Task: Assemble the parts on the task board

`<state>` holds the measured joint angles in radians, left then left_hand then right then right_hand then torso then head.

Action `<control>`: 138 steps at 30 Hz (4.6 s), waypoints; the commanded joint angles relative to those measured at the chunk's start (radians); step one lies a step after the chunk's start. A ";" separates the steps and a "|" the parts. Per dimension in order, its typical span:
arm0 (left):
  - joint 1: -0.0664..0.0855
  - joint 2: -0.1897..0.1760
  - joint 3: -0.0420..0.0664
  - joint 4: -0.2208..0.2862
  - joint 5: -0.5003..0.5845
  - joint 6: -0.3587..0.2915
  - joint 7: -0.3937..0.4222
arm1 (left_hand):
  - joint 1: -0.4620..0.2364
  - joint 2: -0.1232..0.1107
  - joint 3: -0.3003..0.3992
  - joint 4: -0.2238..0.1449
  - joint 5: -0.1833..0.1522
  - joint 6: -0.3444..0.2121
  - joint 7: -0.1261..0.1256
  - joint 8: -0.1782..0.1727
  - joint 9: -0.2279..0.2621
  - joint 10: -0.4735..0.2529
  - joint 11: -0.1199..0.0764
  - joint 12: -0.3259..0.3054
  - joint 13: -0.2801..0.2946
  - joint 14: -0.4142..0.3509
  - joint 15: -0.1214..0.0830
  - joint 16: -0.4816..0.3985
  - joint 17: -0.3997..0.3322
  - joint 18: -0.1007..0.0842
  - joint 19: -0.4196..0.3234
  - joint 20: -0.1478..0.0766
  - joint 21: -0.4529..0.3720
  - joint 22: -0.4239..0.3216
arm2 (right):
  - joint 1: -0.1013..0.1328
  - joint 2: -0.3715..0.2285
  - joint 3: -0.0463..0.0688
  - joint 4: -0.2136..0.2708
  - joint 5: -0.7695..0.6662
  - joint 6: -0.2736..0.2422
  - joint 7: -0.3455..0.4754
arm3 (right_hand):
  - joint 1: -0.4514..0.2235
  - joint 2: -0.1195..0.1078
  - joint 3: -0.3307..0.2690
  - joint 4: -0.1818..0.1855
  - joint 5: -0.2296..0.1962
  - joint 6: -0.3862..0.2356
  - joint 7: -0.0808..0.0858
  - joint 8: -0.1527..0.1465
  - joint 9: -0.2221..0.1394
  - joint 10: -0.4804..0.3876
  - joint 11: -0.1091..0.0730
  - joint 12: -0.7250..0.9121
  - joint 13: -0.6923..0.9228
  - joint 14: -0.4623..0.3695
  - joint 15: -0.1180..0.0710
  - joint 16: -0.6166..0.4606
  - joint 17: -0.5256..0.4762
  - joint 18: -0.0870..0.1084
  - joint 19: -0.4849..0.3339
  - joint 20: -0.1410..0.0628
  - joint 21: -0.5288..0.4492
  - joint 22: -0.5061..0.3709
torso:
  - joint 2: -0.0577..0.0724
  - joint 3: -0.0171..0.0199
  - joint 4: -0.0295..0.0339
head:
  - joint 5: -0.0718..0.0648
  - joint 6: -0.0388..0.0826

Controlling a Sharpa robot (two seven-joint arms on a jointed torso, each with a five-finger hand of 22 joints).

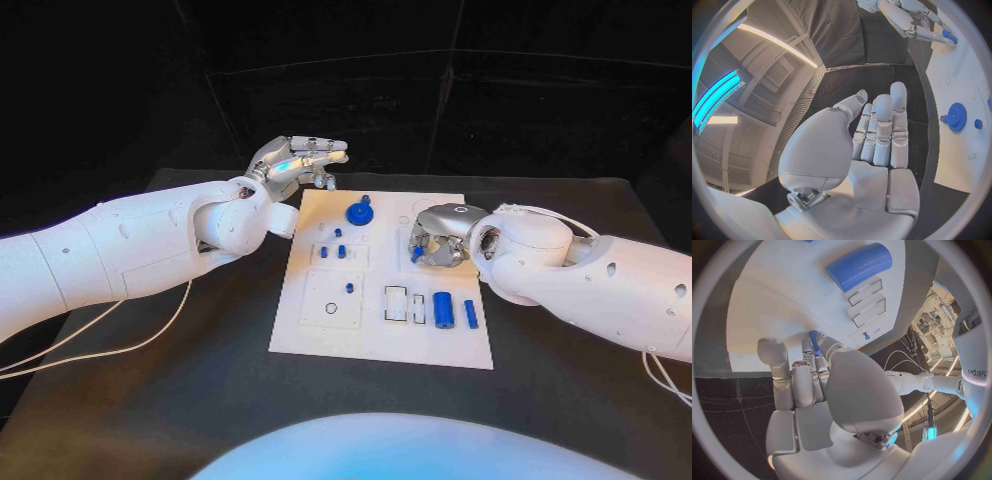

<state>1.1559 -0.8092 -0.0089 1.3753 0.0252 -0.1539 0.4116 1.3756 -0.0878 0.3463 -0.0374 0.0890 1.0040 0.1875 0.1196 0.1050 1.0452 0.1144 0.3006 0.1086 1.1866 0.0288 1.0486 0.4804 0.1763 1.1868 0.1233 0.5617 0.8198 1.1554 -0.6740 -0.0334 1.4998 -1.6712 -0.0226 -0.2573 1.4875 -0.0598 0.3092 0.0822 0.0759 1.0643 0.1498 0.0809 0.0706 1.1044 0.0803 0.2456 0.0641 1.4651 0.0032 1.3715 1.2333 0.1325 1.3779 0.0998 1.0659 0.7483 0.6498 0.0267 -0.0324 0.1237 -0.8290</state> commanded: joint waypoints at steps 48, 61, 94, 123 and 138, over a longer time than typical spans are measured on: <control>0.002 0.010 0.001 -0.008 0.003 0.013 0.004 | 0.004 0.002 -0.005 -0.003 0.003 -0.007 0.002 0.005 -0.001 -0.009 0.000 0.005 0.001 -0.008 -0.001 0.000 -0.002 0.005 -0.008 0.001 -0.004 -0.002 | -0.029 0.091 -0.048 0.176 0.053 -0.197 0.102 | -0.004 -0.008 0.066 -0.024 0.014 0.046 -0.008 0.014 0.001 0.060 -0.012 -0.027 0.006 0.047 -0.022 0.011 0.013 -0.006 0.026 -0.017 0.057 0.075 | 0.000 -0.0010 0.0009 | 0.030 -0.010; 0.002 0.014 0.001 -0.010 0.003 0.010 0.007 | 0.004 0.002 -0.005 -0.003 0.003 -0.007 0.002 0.005 -0.001 -0.009 0.000 0.005 0.001 -0.008 -0.001 0.000 -0.002 0.005 -0.008 0.001 -0.004 -0.002 | -0.056 0.155 -0.072 0.125 0.044 -0.134 0.097 | -0.006 -0.009 0.068 -0.026 0.015 0.045 -0.007 0.013 0.001 0.059 -0.011 -0.030 0.006 0.046 -0.021 0.009 0.010 -0.006 0.025 -0.017 0.057 0.075 | 0.001 0.0008 0.0007 | 0.045 -0.018; 0.002 0.017 0.001 -0.010 0.003 0.013 0.004 | 0.005 0.003 -0.005 -0.004 0.003 -0.007 0.002 0.007 -0.001 -0.010 0.000 0.007 0.002 -0.008 -0.001 0.001 -0.003 0.006 -0.008 0.002 -0.005 -0.002 | -0.063 0.206 -0.076 0.089 -0.046 -0.108 0.021 | -0.008 -0.008 0.073 -0.027 0.016 0.044 -0.006 0.012 0.000 0.060 -0.010 -0.033 0.006 0.045 -0.020 0.006 0.006 -0.007 0.025 -0.017 0.057 0.075 | 0.000 -0.0003 0.0001 | 0.051 -0.027; 0.003 0.016 0.001 -0.007 0.003 0.015 0.001 | 0.005 0.003 -0.007 -0.004 0.003 -0.008 0.002 0.008 -0.001 -0.011 0.001 0.010 0.002 -0.009 -0.001 0.001 -0.004 0.006 -0.008 0.002 -0.005 -0.003 | -0.067 0.241 -0.077 0.052 -0.065 -0.068 0.026 | -0.068 -0.054 0.079 -0.023 0.018 -0.079 0.011 -0.022 -0.009 -0.029 0.017 -0.095 -0.001 0.032 0.003 -0.015 -0.026 0.003 -0.010 0.001 0.014 0.010 | 0.000 0.0000 -0.0005 | 0.056 -0.034; 0.003 0.015 0.001 -0.007 0.003 0.016 0.000 | 0.005 0.003 -0.007 -0.004 0.003 -0.008 0.002 0.008 -0.001 -0.011 0.001 0.010 0.002 -0.009 -0.001 0.001 -0.004 0.006 -0.008 0.002 -0.005 -0.003 | -0.075 0.223 -0.079 0.069 -0.036 -0.148 0.050 | -0.112 -0.080 0.033 -0.016 0.006 -0.147 0.016 -0.018 -0.005 -0.049 0.018 -0.087 0.004 0.026 0.004 -0.021 -0.037 0.007 -0.020 0.007 0.004 -0.003 | -0.001 0.0002 -0.0004 | 0.056 -0.034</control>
<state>1.1565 -0.7937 -0.0089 1.3663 0.0254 -0.1499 0.4082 1.3756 -0.0878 0.3436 -0.0401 0.0890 1.0040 0.1875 0.1244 0.1051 1.0380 0.1144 0.3042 0.1094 1.1866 0.0288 1.0486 0.4770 0.1763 1.1868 0.1233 0.5617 0.8186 1.0809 -0.4470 -0.1127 1.5612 -1.7205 -0.1172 -0.2236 1.3855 -0.1378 0.3494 0.0661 0.0849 0.9226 0.1657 0.0618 0.0642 1.0627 0.1000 0.1538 0.0660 1.4667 0.0020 1.3555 1.1959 0.1324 1.3666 0.1069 1.0718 0.7433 0.6493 0.0267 -0.0325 0.1800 -0.8633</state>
